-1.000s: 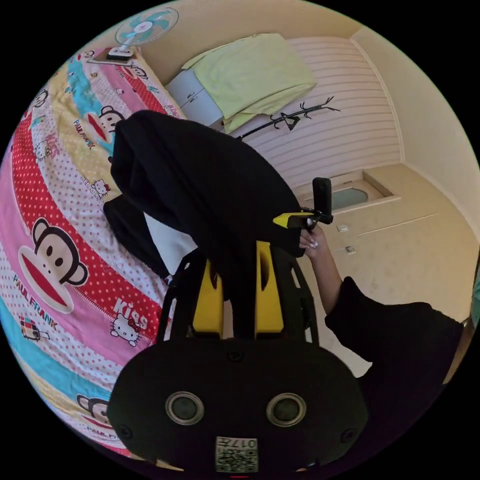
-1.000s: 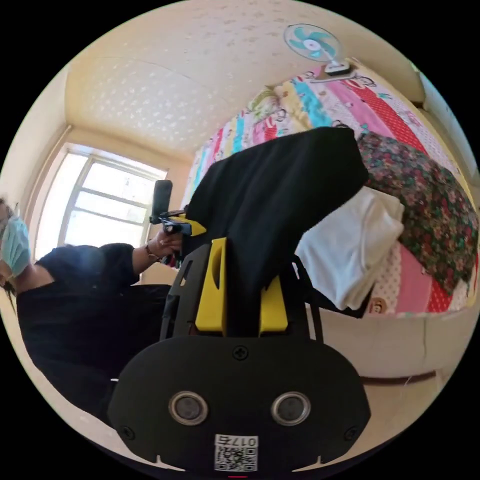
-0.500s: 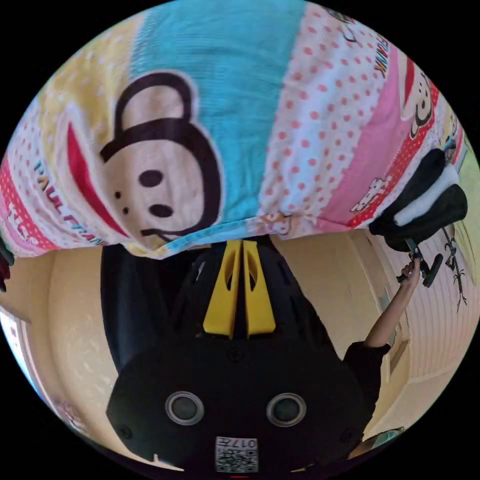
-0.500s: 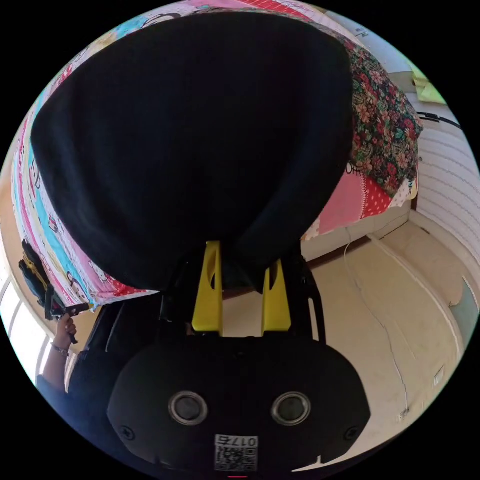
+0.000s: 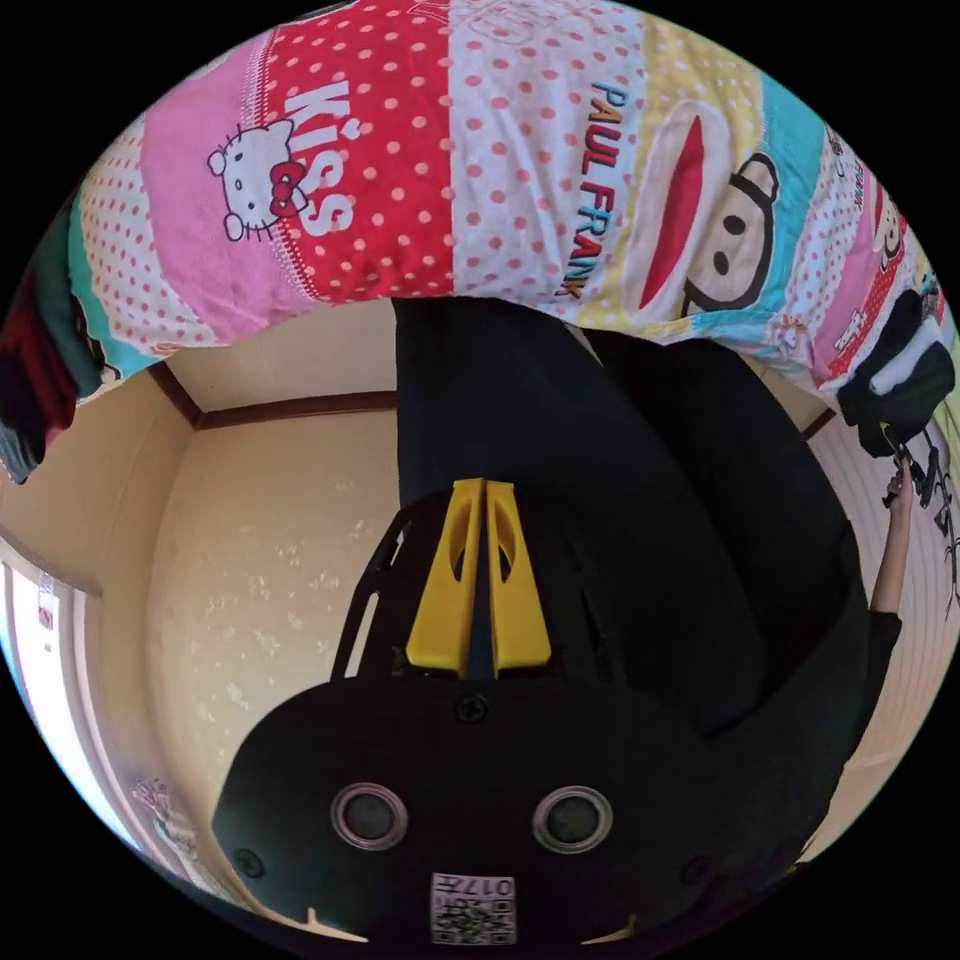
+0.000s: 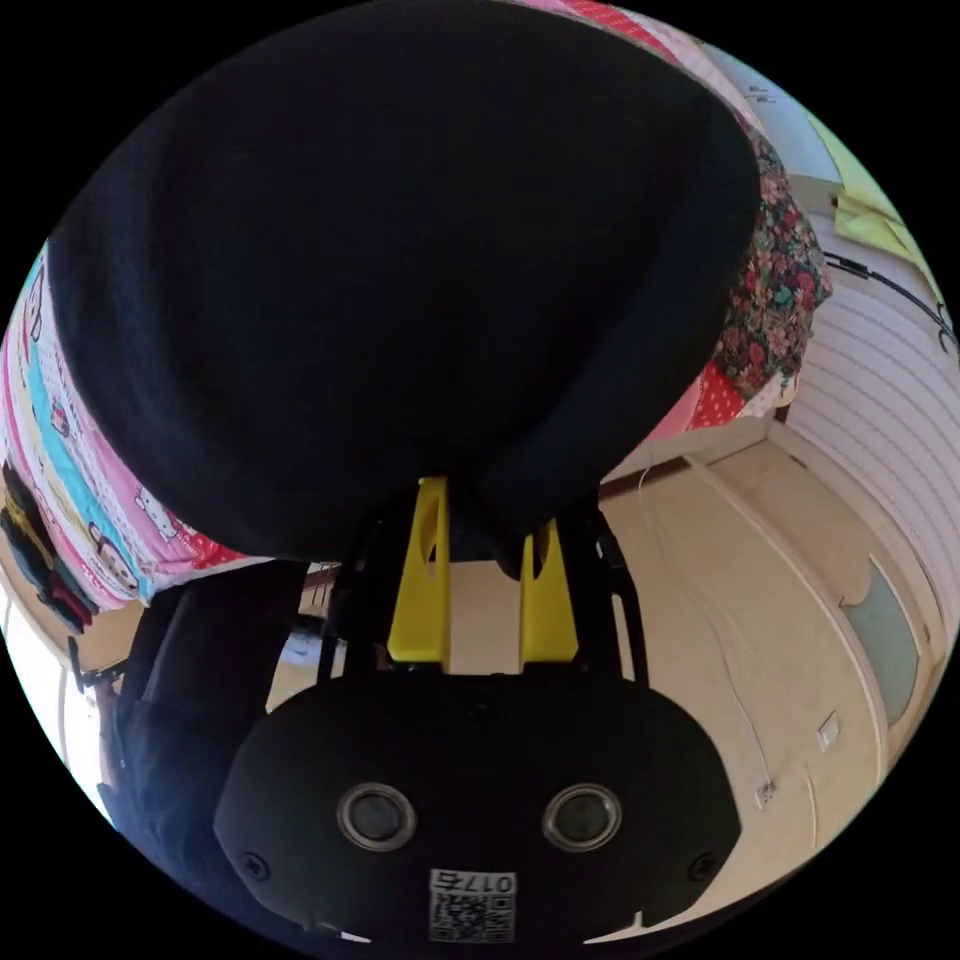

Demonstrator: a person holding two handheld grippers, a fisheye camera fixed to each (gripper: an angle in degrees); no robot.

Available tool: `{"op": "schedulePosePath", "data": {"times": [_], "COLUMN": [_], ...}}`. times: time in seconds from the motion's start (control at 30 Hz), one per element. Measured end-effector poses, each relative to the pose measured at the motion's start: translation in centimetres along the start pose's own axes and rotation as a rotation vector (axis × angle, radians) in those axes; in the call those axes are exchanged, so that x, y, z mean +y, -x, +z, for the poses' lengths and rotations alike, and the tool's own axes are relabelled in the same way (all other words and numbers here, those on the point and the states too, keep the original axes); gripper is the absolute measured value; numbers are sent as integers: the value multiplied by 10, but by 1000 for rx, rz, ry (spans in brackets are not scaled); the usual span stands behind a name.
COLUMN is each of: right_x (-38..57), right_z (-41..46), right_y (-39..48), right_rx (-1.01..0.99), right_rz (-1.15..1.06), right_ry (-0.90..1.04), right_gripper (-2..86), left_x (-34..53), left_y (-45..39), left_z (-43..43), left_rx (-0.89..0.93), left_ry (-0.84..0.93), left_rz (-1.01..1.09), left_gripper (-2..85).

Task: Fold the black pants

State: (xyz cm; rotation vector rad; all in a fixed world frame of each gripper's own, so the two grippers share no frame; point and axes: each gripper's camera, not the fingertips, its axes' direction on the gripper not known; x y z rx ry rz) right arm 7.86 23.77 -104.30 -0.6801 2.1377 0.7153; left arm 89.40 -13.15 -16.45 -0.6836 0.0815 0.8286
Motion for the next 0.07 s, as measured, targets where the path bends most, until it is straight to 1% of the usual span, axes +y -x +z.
{"op": "schedulePosePath", "data": {"times": [0.07], "right_x": [6], "right_z": [-5], "right_y": [-1], "right_rx": [6], "right_rz": [73], "right_ry": [34], "right_gripper": [90], "left_x": [3], "left_y": [26], "left_z": [13], "left_rx": [40], "left_ry": [24], "left_rz": [-29], "left_gripper": [-6]}}
